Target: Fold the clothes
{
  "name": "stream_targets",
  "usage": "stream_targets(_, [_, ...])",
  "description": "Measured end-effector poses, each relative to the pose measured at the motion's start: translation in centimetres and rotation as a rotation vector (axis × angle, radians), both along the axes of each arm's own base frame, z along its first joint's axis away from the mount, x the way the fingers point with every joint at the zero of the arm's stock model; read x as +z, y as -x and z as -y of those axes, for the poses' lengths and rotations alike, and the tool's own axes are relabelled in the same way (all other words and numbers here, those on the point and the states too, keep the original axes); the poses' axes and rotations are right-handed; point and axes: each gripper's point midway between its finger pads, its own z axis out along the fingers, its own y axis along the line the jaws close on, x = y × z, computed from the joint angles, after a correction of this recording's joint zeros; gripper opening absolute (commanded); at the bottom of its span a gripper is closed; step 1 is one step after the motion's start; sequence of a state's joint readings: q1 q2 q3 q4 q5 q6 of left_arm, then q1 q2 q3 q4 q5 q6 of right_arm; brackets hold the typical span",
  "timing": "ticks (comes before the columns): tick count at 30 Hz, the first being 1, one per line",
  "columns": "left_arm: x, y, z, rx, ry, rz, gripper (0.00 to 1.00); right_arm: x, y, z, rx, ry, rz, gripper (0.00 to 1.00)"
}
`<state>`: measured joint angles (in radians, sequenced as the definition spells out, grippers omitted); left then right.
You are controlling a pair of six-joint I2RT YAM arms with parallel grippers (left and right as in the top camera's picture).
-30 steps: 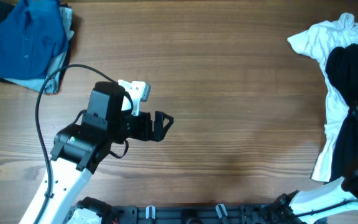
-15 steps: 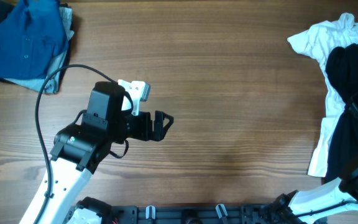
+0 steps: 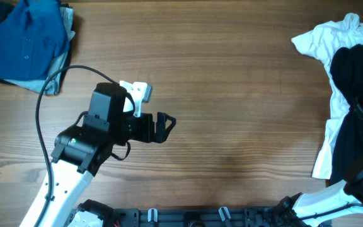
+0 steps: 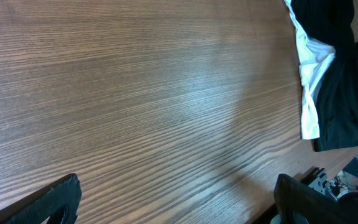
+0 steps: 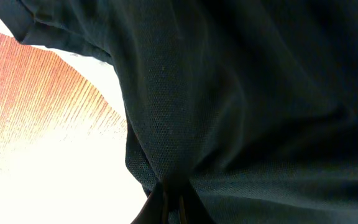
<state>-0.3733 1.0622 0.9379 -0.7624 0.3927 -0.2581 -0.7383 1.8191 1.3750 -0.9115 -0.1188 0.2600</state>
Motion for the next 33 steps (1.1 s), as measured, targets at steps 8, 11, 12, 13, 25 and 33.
stream_targets(8, [0.0, 0.0, 0.0, 0.002, 0.001, -0.001, 1.0, 0.0, 0.0, 0.0, 0.0, -0.001, -0.001, 0.04])
stream_targets(11, [0.0, 0.0, 0.0, 0.002, 0.001, -0.001, 1.0, 0.0, 0.1, -0.1, 0.0, -0.002, -0.003, 0.04])
stream_targets(12, [0.0, 0.0, 0.0, 0.002, 0.001, -0.002, 1.0, 0.2, 0.1, -0.1, 0.0, 0.0, -0.001, 0.04])
stream_targets(13, [0.0, 0.0, 0.0, 0.002, 0.001, -0.002, 1.0, 0.5, 0.1, -0.1, 0.0, 0.005, 0.005, 0.04])
stream_targets(25, [0.0, 0.0, 0.0, 0.002, 0.001, -0.001, 1.0, 8.8, 0.2, -0.7, 0.004, 0.144, 0.178, 0.04])
stream_targets(33, [0.0, 0.0, 0.0, 0.002, 0.001, -0.001, 1.0, 9.0, -0.6, -2.3, 0.05, 0.138, 0.18, 0.04])
